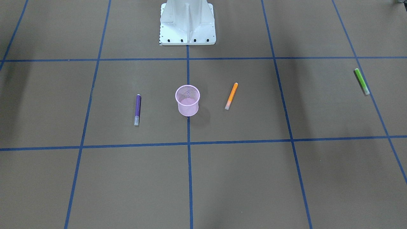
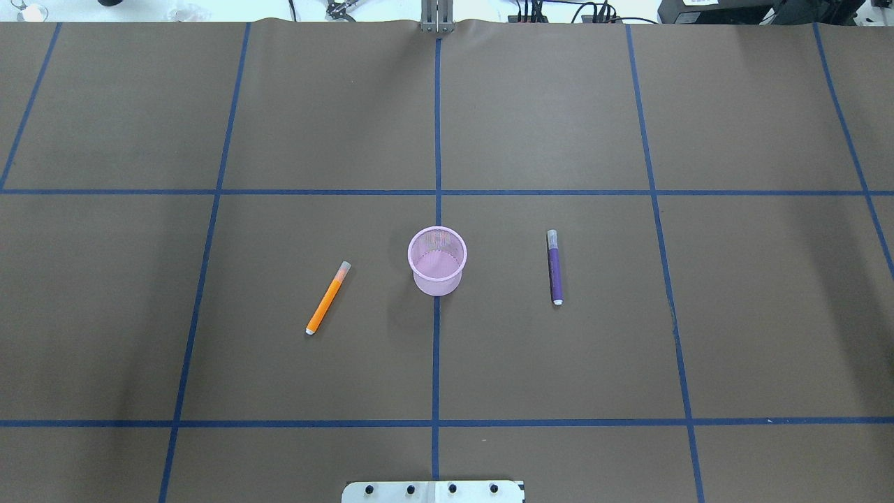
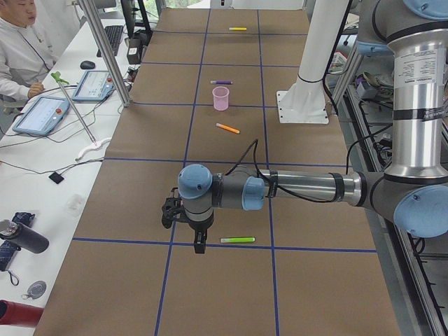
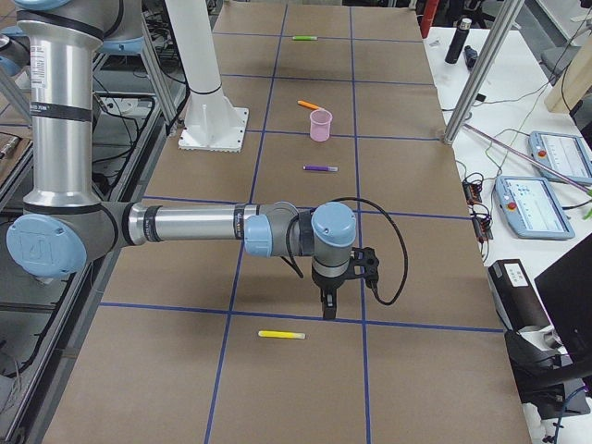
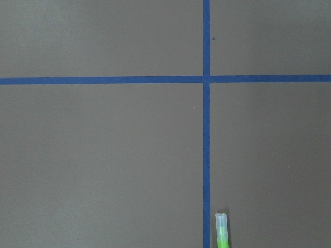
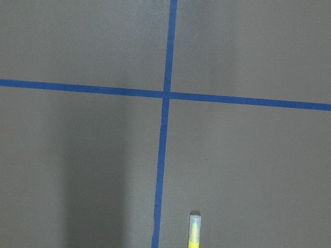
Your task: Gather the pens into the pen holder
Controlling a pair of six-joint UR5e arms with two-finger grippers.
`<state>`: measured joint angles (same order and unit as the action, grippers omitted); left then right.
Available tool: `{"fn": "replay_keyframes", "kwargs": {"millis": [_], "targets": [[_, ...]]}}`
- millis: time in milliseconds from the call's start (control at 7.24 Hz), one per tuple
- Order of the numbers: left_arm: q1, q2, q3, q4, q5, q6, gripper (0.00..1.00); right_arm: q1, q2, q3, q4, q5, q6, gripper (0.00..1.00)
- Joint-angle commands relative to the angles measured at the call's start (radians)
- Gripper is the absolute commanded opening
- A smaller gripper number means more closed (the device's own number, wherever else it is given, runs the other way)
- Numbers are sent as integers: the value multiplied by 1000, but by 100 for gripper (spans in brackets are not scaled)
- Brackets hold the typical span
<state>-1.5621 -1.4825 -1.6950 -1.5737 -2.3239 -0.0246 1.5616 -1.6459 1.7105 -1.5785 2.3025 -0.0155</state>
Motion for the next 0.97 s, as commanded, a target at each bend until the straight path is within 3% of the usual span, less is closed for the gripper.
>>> {"fn": "replay_keyframes", "kwargs": {"millis": [0, 276, 829], "targets": [[7, -1, -2, -3, -2, 2, 100, 0, 0, 3, 2, 0, -1, 100], [13, 1, -3, -11, 3, 0, 100, 0, 1, 6, 12, 0, -6, 100], [13, -39, -20, -15, 8, -12, 100, 0, 1, 12, 225, -5, 2, 100]]}}
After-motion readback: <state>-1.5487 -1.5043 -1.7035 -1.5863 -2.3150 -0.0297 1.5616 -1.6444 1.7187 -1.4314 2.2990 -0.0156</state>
